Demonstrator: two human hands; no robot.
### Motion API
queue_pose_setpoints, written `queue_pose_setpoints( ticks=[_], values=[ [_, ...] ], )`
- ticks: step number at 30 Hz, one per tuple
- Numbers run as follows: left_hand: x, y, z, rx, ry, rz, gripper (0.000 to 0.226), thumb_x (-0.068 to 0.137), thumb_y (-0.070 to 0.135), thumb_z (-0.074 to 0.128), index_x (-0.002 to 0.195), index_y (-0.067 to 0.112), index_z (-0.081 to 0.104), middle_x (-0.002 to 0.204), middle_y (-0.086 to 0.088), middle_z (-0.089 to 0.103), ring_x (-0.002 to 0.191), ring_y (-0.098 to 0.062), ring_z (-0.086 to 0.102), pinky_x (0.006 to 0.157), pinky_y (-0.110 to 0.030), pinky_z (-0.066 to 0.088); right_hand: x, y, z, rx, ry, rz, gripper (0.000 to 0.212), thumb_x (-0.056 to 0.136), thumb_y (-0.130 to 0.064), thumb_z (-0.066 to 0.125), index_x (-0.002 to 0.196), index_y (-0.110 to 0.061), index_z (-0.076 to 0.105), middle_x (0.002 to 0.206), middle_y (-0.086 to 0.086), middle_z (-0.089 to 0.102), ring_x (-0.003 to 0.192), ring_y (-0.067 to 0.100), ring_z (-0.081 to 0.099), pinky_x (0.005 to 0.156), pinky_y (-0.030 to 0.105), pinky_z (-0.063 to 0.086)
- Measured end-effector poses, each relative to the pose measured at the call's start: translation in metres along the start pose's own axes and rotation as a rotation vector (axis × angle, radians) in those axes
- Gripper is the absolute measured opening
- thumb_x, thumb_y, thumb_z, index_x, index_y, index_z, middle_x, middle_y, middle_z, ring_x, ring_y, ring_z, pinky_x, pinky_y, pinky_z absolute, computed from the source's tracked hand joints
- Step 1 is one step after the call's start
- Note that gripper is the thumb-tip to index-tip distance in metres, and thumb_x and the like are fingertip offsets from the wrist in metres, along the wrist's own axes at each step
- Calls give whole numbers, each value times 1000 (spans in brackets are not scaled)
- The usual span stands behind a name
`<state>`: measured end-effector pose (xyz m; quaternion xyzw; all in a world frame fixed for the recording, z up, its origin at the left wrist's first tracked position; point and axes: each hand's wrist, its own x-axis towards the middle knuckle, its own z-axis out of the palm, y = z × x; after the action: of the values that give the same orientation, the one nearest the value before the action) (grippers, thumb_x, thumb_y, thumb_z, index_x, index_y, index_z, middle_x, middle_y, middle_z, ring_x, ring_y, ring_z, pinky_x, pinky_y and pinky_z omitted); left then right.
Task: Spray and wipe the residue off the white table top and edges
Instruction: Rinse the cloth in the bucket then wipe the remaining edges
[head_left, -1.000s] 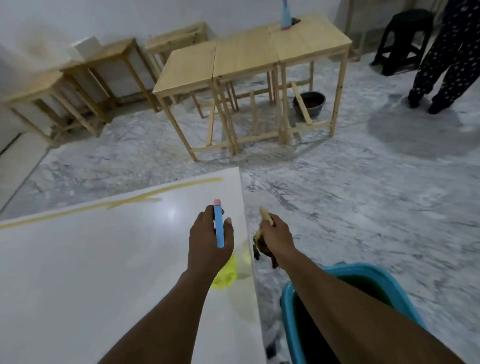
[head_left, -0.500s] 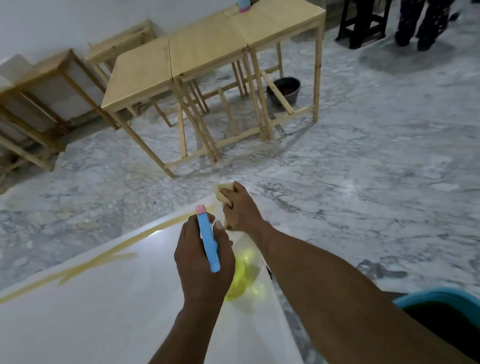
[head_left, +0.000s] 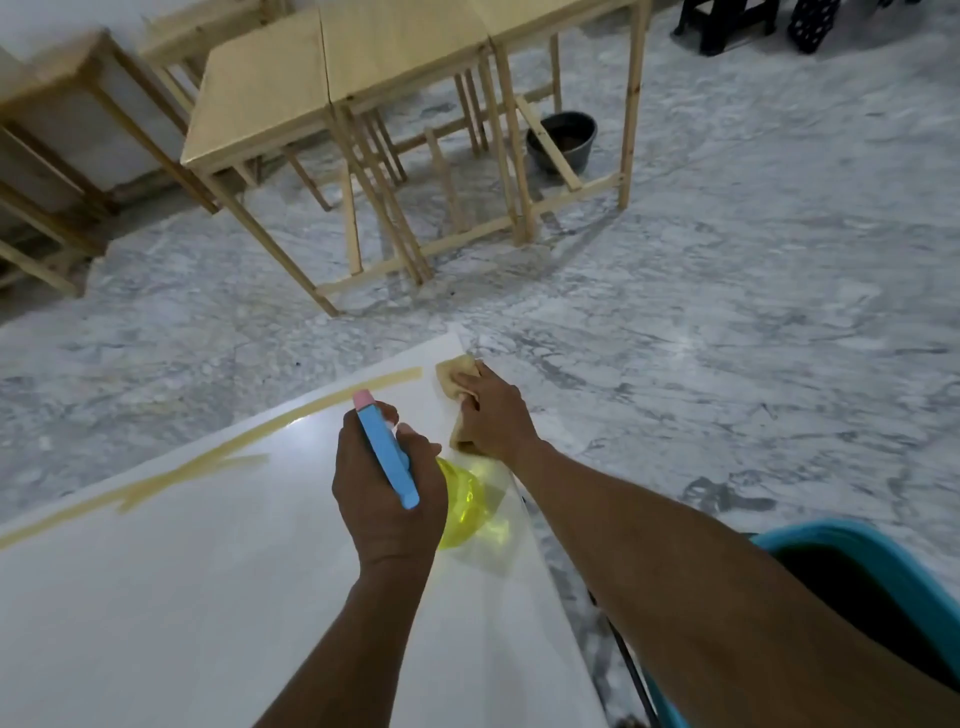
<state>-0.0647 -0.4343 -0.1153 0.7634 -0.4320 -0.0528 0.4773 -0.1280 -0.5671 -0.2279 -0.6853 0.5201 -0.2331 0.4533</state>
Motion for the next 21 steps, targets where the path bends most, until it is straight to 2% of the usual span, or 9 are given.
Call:
queue_pose_setpoints(
  ticks=[3,6,7,10,12,19,21],
  values=[
    [-10,6,-10,5,-8,-16,9,97,7,58,101,14,55,91,1,66,65,-7,76,65,-4,46,-25,6,-2,-4,-19,24,46,97,-12,47,140,-25,57,162,5,28,144,25,36,116,31,32],
    [-30,9,-24,44,-5,-14,6,98,8,58,103,11,56,93,3,63,65,-8,76,64,-6,47,-54,11,-5,12,-44,47,46,98,-11,46,140,-26,57,163,4,27,146,23,34,117,29,29],
    [-36,10,-28,54,-2,-19,6,98,10,58,103,11,56,93,2,64,66,-10,76,66,-10,50,-64,13,-6,12,-42,51,45,98,-11,46,140,-26,57,163,4,27,146,23,34,118,30,30],
    [-57,12,-38,85,11,-38,8,99,20,56,104,14,56,91,-1,65,67,-14,77,70,-38,60,-98,19,-10,1,-32,53,43,98,-13,49,138,-25,58,162,6,30,145,24,36,116,31,31],
    [-82,16,-48,94,26,-69,11,99,25,55,104,15,56,91,0,65,67,-15,77,71,-47,61,-130,25,-13,-10,-42,68,43,98,-13,50,138,-26,59,161,4,32,144,23,37,115,29,30],
    [-184,38,-82,69,61,-162,10,101,23,57,104,13,56,91,-5,66,67,-15,77,71,-49,63,-253,45,-21,-52,-105,55,44,98,-10,47,139,-23,58,159,5,36,145,26,35,119,33,27],
    [-219,46,-91,63,74,-182,10,102,22,58,105,13,57,92,-5,66,67,-17,77,72,-49,63,-294,52,-26,-1,-121,80,45,97,-9,47,138,-24,58,160,1,35,144,24,35,118,34,31]
  ],
)
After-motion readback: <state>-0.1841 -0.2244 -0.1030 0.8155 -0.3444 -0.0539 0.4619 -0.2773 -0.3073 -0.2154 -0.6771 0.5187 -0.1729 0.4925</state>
